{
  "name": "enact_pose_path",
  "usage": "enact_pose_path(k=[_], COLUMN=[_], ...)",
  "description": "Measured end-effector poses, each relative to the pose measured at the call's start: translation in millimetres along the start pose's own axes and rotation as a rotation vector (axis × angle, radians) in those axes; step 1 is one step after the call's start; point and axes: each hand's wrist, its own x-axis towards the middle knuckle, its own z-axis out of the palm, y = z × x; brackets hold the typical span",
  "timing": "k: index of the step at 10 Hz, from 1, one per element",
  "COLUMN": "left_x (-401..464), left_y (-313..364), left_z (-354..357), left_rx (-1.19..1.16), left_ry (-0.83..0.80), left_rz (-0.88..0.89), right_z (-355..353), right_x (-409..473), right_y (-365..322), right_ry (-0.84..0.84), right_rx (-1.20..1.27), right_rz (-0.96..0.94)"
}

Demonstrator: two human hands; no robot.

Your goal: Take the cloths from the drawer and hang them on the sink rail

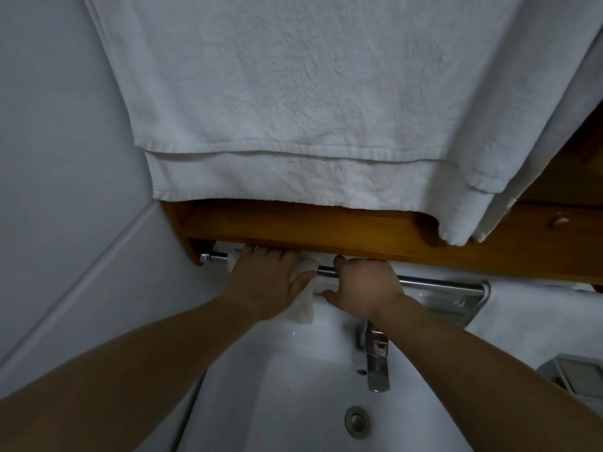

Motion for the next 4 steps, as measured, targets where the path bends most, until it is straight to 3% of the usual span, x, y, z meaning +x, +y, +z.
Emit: enact_pose_path(k=[1,2,3,4], left_x=[-6,-22,-34,-40], left_y=[12,18,26,34], left_z=[-24,-34,-43,-54], left_rx=[-0.044,-0.065,-0.065,-0.075], left_ry=[-0.079,-0.13,-0.213,-0.289], left_rz=[0.035,0.094,-0.006,-0.07], right_z=[-3,-8,-19,-31], right_x=[-2,-10,-22,-36], right_y=[-2,-4,0,3], right_ry=[-0.053,0.001,0.091,0.077], right_rx=[0.013,0.013,0.038,0.005], right_rz=[0.017,0.011,0.006,0.036])
